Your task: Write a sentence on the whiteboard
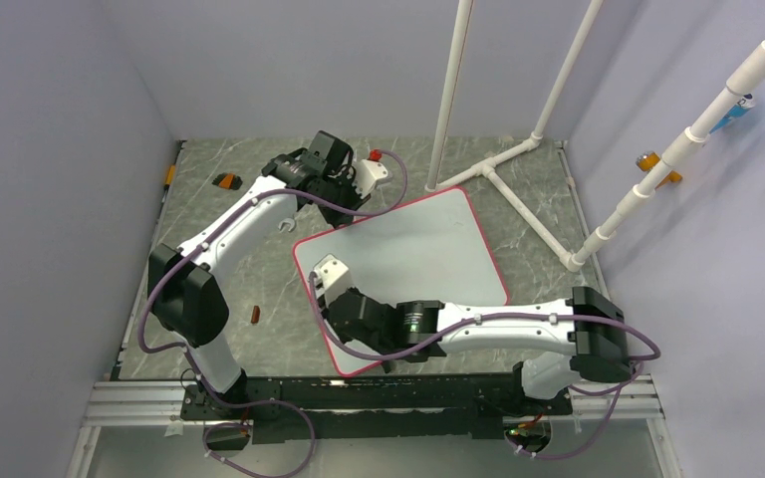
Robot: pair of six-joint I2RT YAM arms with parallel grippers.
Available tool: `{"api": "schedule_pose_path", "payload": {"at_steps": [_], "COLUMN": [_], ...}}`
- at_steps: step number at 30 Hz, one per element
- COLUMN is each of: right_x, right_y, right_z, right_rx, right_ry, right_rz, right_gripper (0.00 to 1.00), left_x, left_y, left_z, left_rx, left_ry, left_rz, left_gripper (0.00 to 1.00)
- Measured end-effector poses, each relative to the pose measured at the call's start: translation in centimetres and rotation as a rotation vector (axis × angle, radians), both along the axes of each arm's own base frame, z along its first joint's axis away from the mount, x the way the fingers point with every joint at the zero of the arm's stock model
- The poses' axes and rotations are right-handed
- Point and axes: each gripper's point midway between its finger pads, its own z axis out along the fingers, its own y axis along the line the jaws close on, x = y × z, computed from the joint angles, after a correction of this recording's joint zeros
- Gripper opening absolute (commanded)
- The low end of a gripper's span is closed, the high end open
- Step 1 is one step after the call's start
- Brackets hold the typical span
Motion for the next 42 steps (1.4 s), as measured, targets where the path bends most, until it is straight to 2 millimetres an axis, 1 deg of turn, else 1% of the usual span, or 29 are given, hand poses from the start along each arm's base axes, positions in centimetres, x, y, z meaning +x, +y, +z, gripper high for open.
{"api": "schedule_pose_path", "payload": {"at_steps": [3, 6, 9, 11, 12, 15, 18, 20, 23, 28, 30, 32, 35, 38, 40, 42], "right_x": [-0.3, -0.6, -0.7, -0.9, -0.9, -1.0, -1.0, -1.0, -0.9, -1.0, -1.1, -1.0, -1.0, -1.0, -0.9, -0.8], "right_y": [0.1, -0.2, -0.7, -1.1, -1.4, -2.0, -2.5, -2.8, -3.4, -4.7, -5.2, -5.8, -6.7, -7.5, -8.0, -8.4], "right_z": [1.6, 4.3, 6.7, 7.8, 8.1, 8.4, 8.3, 8.2, 8.5, 9.5, 10.0, 10.4, 10.9, 10.9, 10.8, 10.6], "right_rx": [0.054, 0.133, 0.204, 0.24, 0.248, 0.261, 0.26, 0.259, 0.261, 0.287, 0.301, 0.311, 0.318, 0.305, 0.289, 0.273], "right_ry": [-0.005, -0.017, -0.028, -0.034, -0.035, -0.039, -0.04, -0.038, -0.039, -0.045, -0.048, -0.054, -0.061, -0.064, -0.069, -0.074], "right_rz": [0.022, 0.033, 0.037, 0.038, 0.037, 0.031, 0.024, 0.02, 0.009, -0.001, -0.004, -0.011, -0.021, -0.028, -0.035, -0.04], "right_gripper": [0.0, 0.0, 0.0, 0.0, 0.0, 0.0, 0.0, 0.0, 0.0, 0.0, 0.0, 0.0, 0.0, 0.0, 0.0, 0.0], "left_x": [0.0, -0.1, -0.1, 0.0, 0.0, -0.2, -0.3, -0.5, -0.5, -1.0, -1.2, -1.1, -0.4, 0.0, -0.2, -0.7], "left_y": [0.0, -0.1, -0.2, -0.4, -0.4, -0.5, -0.4, -0.4, -0.8, -1.1, -0.9, -0.3, 1.3, 2.6, 2.3, 1.3], "left_z": [0.0, 0.1, 0.4, 0.8, 0.9, 1.5, 2.2, 2.7, 4.0, 5.5, 5.9, 6.3, 6.9, 7.2, 7.0, 6.5], "left_rx": [0.001, 0.002, 0.002, 0.001, 0.001, -0.008, -0.016, -0.024, -0.049, -0.104, -0.149, -0.205, -0.299, -0.38, -0.429, -0.47], "left_ry": [0.0, -0.002, -0.009, -0.019, -0.025, -0.036, -0.046, -0.05, -0.062, -0.044, -0.012, 0.028, 0.082, 0.136, 0.185, 0.248], "left_rz": [0.001, -0.002, -0.003, -0.004, -0.006, -0.005, -0.008, -0.011, -0.022, -0.046, -0.048, -0.038, -0.003, 0.016, -0.006, -0.045], "left_gripper": [0.0, 0.01, 0.13, 0.21, 0.25, 0.36, 0.45, 0.52, 0.59, 0.62, 0.63, 0.65, 0.69, 0.68, 0.66, 0.66]}}
